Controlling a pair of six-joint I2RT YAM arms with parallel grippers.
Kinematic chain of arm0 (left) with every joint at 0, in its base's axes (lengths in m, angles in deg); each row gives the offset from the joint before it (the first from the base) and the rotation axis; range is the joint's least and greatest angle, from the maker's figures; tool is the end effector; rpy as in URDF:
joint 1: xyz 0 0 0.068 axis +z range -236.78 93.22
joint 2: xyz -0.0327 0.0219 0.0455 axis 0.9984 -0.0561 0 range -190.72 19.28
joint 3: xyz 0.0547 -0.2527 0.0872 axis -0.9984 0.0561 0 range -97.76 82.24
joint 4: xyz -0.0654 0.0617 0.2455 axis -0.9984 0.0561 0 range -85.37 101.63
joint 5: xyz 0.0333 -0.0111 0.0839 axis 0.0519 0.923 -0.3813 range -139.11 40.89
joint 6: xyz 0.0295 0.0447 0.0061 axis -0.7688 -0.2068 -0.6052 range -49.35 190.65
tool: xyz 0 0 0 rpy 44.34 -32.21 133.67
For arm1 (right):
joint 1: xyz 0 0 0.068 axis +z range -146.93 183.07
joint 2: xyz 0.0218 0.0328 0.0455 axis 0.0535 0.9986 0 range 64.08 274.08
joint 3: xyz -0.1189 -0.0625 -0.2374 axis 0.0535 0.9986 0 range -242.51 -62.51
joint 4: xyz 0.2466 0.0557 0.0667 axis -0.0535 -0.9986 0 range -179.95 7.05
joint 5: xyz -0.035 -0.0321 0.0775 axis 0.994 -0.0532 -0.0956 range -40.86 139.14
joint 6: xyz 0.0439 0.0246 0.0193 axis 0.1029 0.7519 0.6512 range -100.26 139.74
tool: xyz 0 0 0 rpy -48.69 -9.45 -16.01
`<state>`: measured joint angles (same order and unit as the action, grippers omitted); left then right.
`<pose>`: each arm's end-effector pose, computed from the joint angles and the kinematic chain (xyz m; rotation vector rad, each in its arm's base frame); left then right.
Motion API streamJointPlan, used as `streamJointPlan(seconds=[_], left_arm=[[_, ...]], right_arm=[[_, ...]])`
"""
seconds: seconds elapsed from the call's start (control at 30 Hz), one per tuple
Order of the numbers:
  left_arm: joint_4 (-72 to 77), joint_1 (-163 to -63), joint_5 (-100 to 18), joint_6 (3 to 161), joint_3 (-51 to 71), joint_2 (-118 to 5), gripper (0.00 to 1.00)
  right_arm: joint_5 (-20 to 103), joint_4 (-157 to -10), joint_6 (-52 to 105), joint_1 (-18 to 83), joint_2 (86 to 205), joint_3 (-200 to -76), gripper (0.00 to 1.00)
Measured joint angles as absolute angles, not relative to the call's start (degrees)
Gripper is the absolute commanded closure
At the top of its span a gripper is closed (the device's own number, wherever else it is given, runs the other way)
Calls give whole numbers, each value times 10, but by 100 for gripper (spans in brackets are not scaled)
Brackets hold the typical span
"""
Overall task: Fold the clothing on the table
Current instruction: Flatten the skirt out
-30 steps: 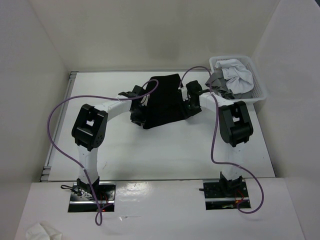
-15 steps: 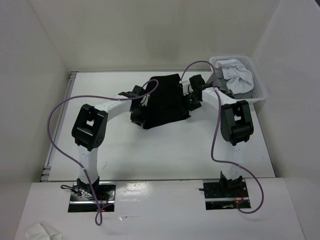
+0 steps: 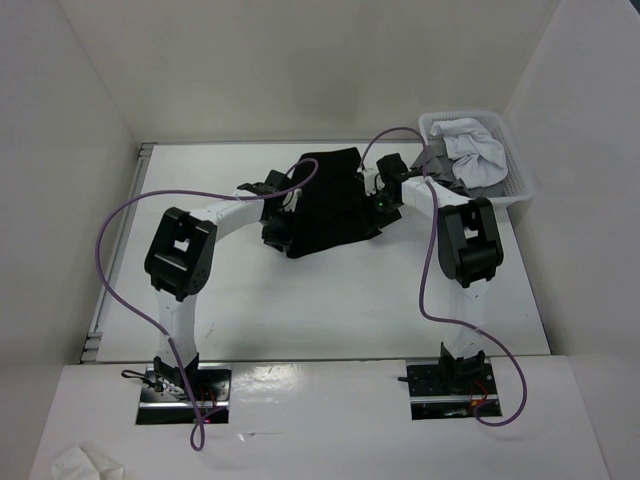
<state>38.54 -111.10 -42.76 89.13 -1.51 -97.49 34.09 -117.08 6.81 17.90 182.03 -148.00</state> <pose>0.3811 -0.1766 0.1654 0.1733 2.7805 -0.3513 0.4091 0.1180 0.1664 -0.7235 2.6183 0.3681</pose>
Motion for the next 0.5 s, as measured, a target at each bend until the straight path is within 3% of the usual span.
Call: streamJointPlan(seconds=[0.5], left_arm=[[385,-1111,-336,884,-36,-997,63]], right_arm=[[363,-1169,63,179,1821,-1479,38]])
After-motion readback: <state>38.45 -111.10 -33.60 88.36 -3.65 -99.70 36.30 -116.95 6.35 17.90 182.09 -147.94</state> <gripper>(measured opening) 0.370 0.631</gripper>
